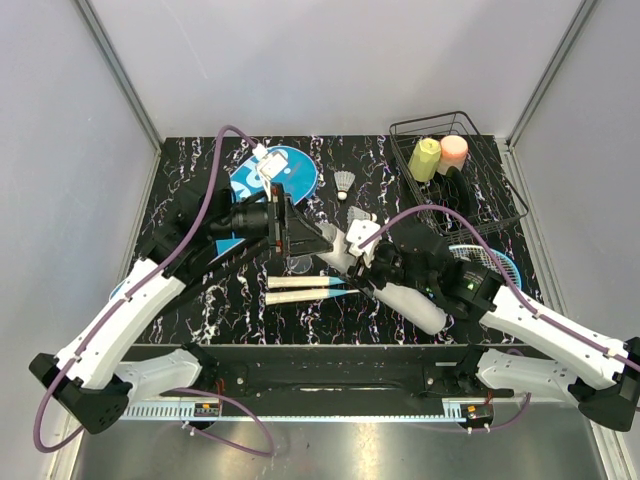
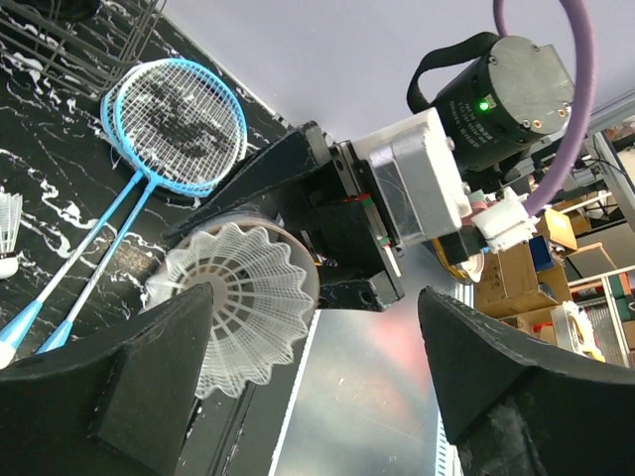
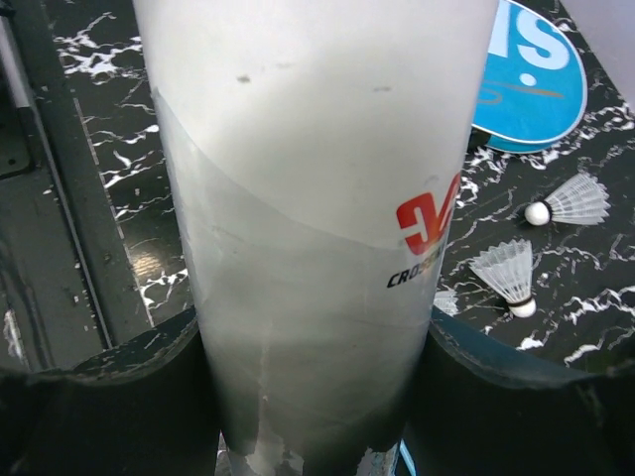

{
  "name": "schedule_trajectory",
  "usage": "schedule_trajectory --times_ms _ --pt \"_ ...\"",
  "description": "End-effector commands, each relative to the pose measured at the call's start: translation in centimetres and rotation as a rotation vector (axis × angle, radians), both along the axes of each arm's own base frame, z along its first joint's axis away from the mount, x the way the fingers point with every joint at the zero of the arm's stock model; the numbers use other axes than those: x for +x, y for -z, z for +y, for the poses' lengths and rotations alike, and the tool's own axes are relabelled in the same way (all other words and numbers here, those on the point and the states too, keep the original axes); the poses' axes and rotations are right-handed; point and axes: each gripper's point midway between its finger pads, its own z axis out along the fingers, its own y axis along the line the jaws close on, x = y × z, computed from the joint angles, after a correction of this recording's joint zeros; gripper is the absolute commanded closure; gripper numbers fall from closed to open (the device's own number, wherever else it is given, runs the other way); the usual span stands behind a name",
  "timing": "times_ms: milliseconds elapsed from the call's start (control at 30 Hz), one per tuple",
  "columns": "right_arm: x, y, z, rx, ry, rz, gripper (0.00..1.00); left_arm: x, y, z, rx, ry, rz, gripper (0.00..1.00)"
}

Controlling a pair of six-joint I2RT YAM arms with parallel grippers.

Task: Pack up the badminton gear

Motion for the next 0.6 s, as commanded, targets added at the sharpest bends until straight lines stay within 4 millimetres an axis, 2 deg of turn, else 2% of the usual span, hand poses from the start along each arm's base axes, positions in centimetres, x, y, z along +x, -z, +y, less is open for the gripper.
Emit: schedule_trajectory --times_ms 0,33,100,233,467,567 --pt "1.3 -4.0 0.2 0.126 0.064 -0.101 0.62 -1.2 -2.7 0.3 -0.091 0.025 -0.086 0.11" --pt "1.1 -3.6 0.2 0.140 0.051 -0.097 0.62 -1.2 -1.9 0.1 -0.082 0.032 -0.048 0.12" --pt "-0.2 -4.8 1.0 0.205 -0.025 -0.114 0.62 -1.3 -1.4 -0.6 -0.110 0.070 -0.016 0.12" --pt "-0.6 -5.4 1.2 0.225 -0.059 -0.143 0.62 -1.3 -0.8 -2.6 -0.157 0.135 0.039 0.12" --pt "-0.7 -4.5 0.1 0.220 -0.047 -0.182 0.62 -1.6 -3.2 -1.9 -0.111 0.132 -0.043 0.11" --pt "-0.3 -4.4 -0.6 0.209 -0.012 -0.195 0.62 -1.4 -4.9 -1.0 -0.098 0.097 -0.091 0.03"
